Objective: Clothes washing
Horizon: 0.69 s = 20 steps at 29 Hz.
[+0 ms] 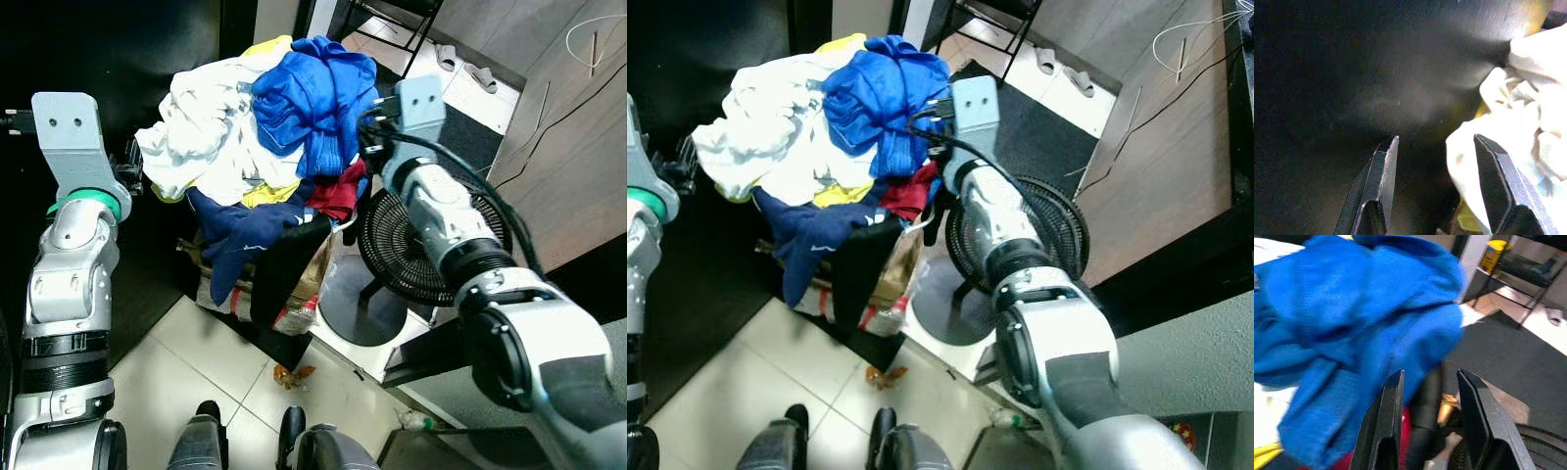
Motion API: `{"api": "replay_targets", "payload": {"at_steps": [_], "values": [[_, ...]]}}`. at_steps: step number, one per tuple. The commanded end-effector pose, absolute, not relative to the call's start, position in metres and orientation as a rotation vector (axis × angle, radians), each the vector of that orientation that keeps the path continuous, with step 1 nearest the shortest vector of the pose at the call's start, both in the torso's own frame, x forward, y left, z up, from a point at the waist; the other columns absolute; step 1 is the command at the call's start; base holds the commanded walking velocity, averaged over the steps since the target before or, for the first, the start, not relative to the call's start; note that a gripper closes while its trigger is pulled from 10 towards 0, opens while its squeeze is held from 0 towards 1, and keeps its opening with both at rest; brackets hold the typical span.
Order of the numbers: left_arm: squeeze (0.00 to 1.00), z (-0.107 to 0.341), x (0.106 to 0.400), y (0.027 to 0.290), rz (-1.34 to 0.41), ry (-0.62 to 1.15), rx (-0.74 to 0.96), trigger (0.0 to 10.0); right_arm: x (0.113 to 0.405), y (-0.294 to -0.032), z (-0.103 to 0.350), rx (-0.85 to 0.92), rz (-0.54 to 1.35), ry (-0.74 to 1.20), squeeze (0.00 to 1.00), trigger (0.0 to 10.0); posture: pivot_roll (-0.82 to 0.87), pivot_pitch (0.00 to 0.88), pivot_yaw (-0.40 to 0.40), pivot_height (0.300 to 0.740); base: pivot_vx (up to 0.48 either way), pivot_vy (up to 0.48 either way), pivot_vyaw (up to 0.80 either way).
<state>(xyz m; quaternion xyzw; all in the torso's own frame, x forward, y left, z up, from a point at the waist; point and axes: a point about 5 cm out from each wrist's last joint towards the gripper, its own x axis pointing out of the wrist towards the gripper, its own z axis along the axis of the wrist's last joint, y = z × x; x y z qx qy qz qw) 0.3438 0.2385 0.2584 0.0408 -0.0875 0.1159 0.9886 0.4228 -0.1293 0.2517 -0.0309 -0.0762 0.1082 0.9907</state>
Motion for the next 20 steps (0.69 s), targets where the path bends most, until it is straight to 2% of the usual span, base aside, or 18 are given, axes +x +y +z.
{"api": "replay_targets", "payload": {"at_steps": [1, 7, 8, 9, 11, 15, 20], "values": [[0.0, 0.255, 0.347, 0.231, 0.2, -0.169, 0.077, 10.0, 0.423, -0.141, 0.248, -0.052, 0.183, -0.142, 0.0, 10.0, 0.12, 0.136, -0.14, 0.74, 0.0, 0.0, 0.0], [0.0, 0.268, 0.355, 0.207, 0.072, -0.224, 0.188, 10.0, 0.421, -0.15, 0.247, -0.045, 0.173, -0.158, 0.0, 10.0, 0.08, 0.116, -0.094, 0.74, 0.0, 0.0, 0.0], [0.0, 0.274, 0.356, 0.19, -0.037, -0.254, 0.232, 10.0, 0.42, -0.15, 0.244, -0.034, 0.184, -0.168, 0.0, 10.0, 0.06, 0.105, -0.068, 0.74, 0.0, 0.0, 0.0], [0.0, 0.274, 0.356, 0.19, -0.037, -0.254, 0.232, 10.0, 0.42, -0.15, 0.244, -0.034, 0.184, -0.168, 0.0, 10.0, 0.06, 0.105, -0.068, 0.74, 0.0, 0.0, 0.0], [0.0, 0.28, 0.353, 0.171, -0.185, -0.29, 0.265, 10.0, 0.418, -0.147, 0.24, -0.015, 0.21, -0.183, 0.0, 10.0, 0.05, 0.097, -0.045, 0.74, 0.0, 0.0, 0.0], [0.0, 0.28, 0.344, 0.168, -0.252, -0.314, 0.245, 10.0, 0.415, -0.143, 0.233, 0.016, 0.232, -0.198, 0.0, 10.0, 0.05, 0.092, -0.033, 0.74, 0.0, 0.0, 0.0], [0.0, 0.273, 0.322, 0.178, -0.216, -0.317, 0.214, 10.0, 0.407, -0.135, 0.227, 0.03, 0.256, -0.268, 0.0, 10.0, 0.06, 0.095, -0.038, 0.74, 0.0, 0.0, 0.0]]}}
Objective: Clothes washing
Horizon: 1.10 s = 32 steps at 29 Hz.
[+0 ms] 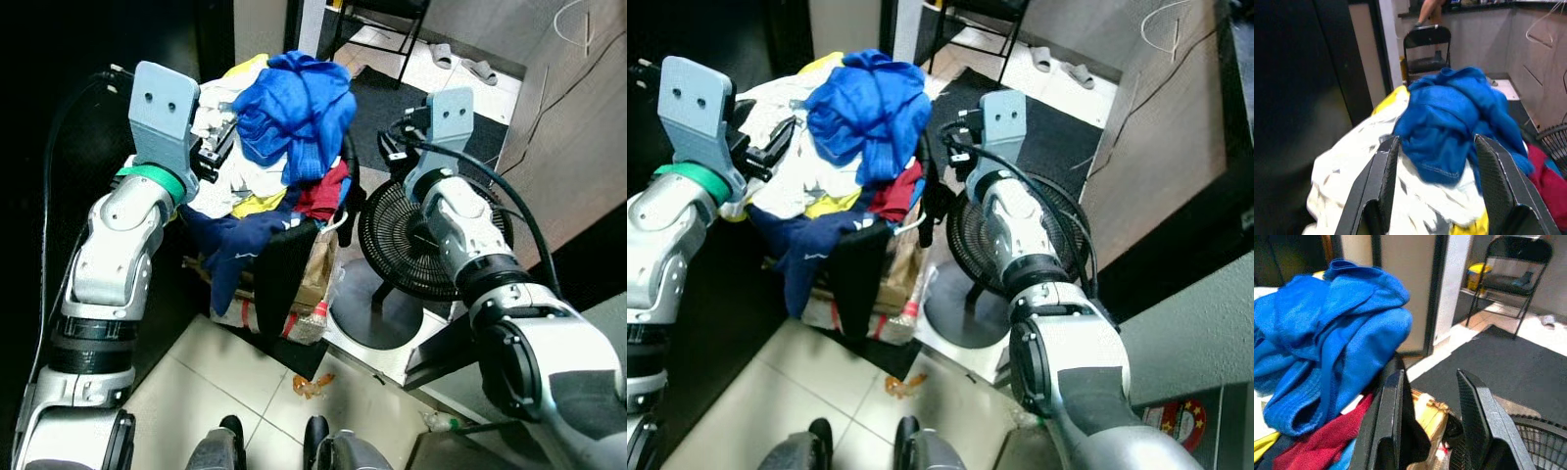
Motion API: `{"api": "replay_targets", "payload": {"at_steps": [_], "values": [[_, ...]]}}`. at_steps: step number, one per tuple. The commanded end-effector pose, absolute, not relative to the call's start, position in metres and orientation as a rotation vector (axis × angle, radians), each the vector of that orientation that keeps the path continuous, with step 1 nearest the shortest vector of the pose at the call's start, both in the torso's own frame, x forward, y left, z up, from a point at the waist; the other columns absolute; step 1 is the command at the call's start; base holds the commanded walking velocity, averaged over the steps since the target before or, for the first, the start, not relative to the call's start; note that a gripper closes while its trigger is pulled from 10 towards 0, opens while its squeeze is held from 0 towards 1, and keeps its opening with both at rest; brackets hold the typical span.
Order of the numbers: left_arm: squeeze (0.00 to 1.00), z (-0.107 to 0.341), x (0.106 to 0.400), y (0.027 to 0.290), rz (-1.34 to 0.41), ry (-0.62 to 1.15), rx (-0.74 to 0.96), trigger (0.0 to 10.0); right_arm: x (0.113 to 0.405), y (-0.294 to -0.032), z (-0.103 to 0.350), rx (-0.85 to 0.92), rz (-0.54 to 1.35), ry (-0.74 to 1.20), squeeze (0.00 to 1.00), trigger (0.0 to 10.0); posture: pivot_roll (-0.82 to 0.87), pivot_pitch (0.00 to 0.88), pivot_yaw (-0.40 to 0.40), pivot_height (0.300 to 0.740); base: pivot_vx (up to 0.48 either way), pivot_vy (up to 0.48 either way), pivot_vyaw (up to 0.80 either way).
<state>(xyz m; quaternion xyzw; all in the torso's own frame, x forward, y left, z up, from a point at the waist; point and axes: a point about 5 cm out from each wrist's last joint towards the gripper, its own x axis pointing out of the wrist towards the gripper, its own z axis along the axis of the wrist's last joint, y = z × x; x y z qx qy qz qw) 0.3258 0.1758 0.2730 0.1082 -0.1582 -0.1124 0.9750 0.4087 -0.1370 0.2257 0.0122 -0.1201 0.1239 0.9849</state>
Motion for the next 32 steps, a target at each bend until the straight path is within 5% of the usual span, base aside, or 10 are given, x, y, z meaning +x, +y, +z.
{"api": "replay_targets", "payload": {"at_steps": [1, 5, 15, 32], "values": [[0.0, 0.271, 0.32, 0.179, -0.198, -0.316, 0.221, 10.0, 0.405, -0.134, 0.227, 0.029, 0.258, -0.283, 0.0, 10.0, 0.06, 0.095, -0.038, 0.74, 0.0, 0.0, 0.0], [0.0, 0.266, 0.322, 0.196, -0.038, -0.313, 0.127, 10.0, 0.39, -0.127, 0.232, 0.039, 0.259, -0.4, 0.0, 10.0, 0.06, 0.089, -0.044, 0.74, 0.0, 0.0, 0.0], [0.0, 0.274, 0.312, 0.194, 0.003, -0.378, 0.102, 10.0, 0.363, -0.113, 0.253, 0.068, 0.29, -0.546, 0.0, 10.0, 0.07, 0.073, -0.054, 0.74, 0.0, 0.0, 0.0], [0.0, 0.278, 0.313, 0.191, 0.027, -0.409, 0.112, 10.0, 0.354, -0.106, 0.254, 0.056, 0.313, -0.517, 0.0, 10.0, 0.08, 0.044, -0.067, 0.74, 0.0, 0.0, 0.0]]}}
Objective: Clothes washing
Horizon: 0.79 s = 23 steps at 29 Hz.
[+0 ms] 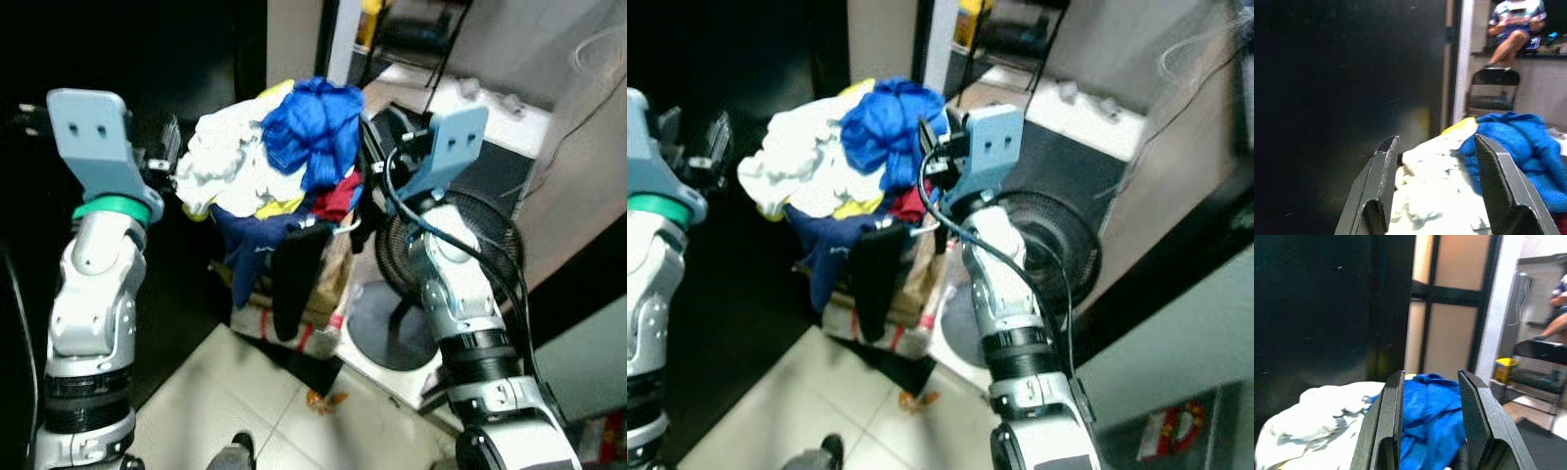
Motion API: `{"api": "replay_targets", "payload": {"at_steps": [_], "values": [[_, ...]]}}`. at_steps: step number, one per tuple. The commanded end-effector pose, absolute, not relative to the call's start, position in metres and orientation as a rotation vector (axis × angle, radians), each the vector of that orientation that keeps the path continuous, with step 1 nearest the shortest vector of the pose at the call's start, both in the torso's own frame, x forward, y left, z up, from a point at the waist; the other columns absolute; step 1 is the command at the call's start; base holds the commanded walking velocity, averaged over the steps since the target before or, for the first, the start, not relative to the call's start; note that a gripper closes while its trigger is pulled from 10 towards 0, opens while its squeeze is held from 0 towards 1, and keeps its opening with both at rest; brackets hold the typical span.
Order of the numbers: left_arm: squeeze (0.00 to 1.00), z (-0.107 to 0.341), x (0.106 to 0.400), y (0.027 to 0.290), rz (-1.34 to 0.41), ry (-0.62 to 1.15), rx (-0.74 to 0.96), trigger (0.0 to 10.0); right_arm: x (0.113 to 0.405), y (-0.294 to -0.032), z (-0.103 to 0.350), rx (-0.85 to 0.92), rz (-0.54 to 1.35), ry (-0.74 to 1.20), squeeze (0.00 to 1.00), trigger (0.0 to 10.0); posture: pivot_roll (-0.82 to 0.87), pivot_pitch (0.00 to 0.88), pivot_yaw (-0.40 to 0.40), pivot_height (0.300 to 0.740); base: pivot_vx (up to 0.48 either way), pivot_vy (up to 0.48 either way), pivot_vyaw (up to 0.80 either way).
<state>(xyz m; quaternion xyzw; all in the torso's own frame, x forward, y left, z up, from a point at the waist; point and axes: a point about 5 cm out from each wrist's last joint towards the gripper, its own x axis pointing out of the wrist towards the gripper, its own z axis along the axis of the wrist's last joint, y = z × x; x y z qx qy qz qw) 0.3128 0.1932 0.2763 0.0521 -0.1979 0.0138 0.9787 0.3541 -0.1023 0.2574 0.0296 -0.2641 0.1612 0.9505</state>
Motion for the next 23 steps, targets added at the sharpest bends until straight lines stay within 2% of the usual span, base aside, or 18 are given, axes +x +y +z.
{"api": "replay_targets", "payload": {"at_steps": [1, 6, 9, 23], "values": [[0.0, 0.2791, 0.3136, 0.1906, 0.024, -0.409, 0.12, 10.0, 0.3541, -0.1055, 0.2532, 0.053, 0.317, -0.513, 0.0, 10.0, 0.08, 0.043, -0.067, 0.74, 0.0, 0.0, 0.0], [0.0, 0.28, 0.3145, 0.1893, 0.009, -0.419, 0.114, 10.0, 0.3539, -0.105, 0.2525, 0.051, 0.318, -0.505, 0.0, 10.0, 0.08, 0.042, -0.067, 0.74, 0.0, 0.0, 0.0], [0.0, 0.2808, 0.316, 0.1896, 0.025, -0.429, 0.126, 10.0, 0.3541, -0.1044, 0.2518, 0.05, 0.317, -0.5, 0.0, 10.0, 0.08, 0.042, -0.067, 0.74, 0.275, 0.0, 0.0], [0.0, 0.2803, 0.3171, 0.1904, 0.032, -0.429, 0.13, 10.0, 0.3534, -0.1045, 0.2484, 0.046, 0.313, -0.476, 0.0, 10.0, 0.08, 0.057, -0.065, 0.74, 0.48, 0.0, 0.0]]}}
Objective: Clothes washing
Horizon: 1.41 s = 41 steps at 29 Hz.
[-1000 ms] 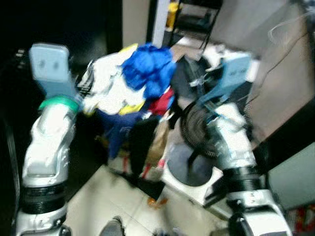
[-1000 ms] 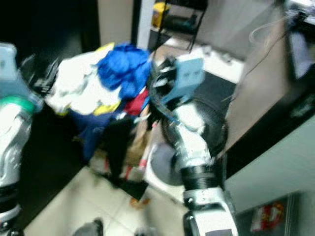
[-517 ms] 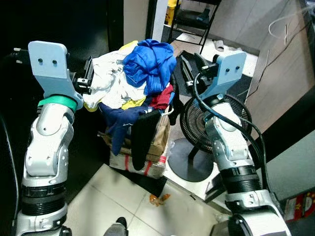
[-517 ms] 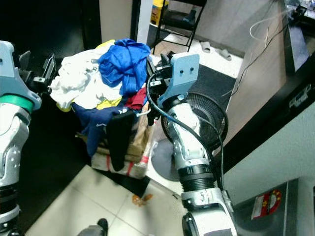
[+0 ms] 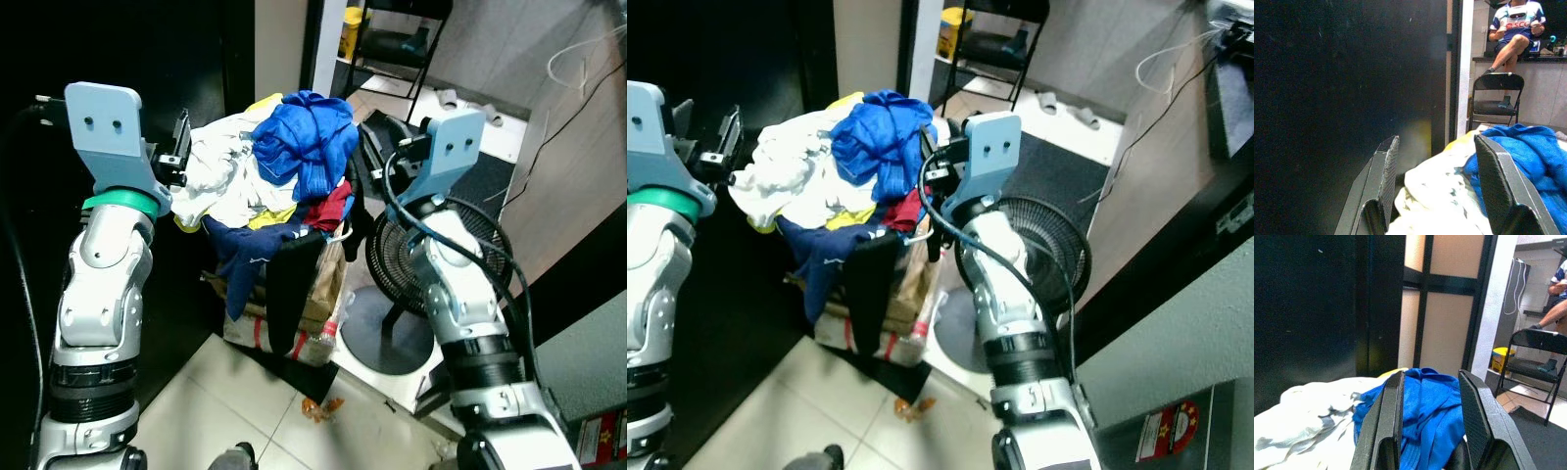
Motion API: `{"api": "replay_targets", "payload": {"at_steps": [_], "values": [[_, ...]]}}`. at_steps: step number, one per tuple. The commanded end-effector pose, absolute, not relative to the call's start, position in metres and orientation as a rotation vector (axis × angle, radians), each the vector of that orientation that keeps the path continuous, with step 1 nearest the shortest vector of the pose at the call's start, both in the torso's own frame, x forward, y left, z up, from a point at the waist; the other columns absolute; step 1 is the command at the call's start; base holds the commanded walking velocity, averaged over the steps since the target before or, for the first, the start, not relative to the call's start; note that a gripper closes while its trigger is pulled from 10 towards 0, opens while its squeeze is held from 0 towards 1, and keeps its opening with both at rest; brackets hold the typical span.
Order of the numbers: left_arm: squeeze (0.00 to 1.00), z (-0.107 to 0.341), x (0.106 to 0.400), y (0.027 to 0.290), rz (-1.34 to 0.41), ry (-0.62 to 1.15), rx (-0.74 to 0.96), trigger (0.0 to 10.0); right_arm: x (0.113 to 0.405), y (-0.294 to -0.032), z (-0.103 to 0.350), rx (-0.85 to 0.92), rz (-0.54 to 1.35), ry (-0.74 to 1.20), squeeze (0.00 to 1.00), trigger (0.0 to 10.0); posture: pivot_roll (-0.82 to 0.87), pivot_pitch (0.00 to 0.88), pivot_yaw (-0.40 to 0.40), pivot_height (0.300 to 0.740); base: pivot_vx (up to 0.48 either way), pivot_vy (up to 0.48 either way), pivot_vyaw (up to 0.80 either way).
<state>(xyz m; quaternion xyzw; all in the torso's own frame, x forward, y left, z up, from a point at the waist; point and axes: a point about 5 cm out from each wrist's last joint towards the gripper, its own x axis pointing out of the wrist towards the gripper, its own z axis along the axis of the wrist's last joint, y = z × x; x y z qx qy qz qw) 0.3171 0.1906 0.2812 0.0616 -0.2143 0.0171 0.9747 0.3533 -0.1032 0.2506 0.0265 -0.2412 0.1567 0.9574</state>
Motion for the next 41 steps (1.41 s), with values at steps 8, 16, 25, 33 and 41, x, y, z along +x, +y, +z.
{"api": "replay_targets", "payload": {"at_steps": [8, 16, 25, 33, 41], "values": [[0.0, 0.28, 0.317, 0.19, 0.031, -0.428, 0.129, 10.0, 0.353, -0.104, 0.248, 0.049, 0.313, -0.47, 0.0, 10.0, 0.08, 0.058, -0.065, 0.74, 0.48, 0.0, 0.0], [0.0, 0.279, 0.318, 0.19, 0.031, -0.426, 0.128, 10.0, 0.354, -0.105, 0.247, 0.055, 0.31, -0.462, 0.0, 10.0, 0.07, 0.058, -0.065, 0.74, 0.46, 0.0, -0.2], [0.0, 0.277, 0.318, 0.187, 0.019, -0.415, 0.115, 10.0, 0.354, -0.106, 0.248, 0.04, 0.3, -0.463, 0.0, 10.0, 0.08, 0.059, -0.064, 0.74, 0.093, 0.0, 0.0], [0.0, 0.257, 0.316, 0.191, 0.023, -0.35, 0.149, 10.0, 0.354, -0.104, 0.233, 0.005, 0.312, -0.422, 0.0, 10.0, 0.08, 0.057, -0.062, 0.74, 0.0, 0.0, 0.0], [0.0, 0.222, 0.301, 0.187, -0.081, -0.246, 0.208, 10.0, 0.348, -0.106, 0.2, -0.077, 0.327, -0.339, 0.0, 10.0, 0.07, 0.054, -0.06, 0.74, 0.0, 0.0, 0.0]]}}
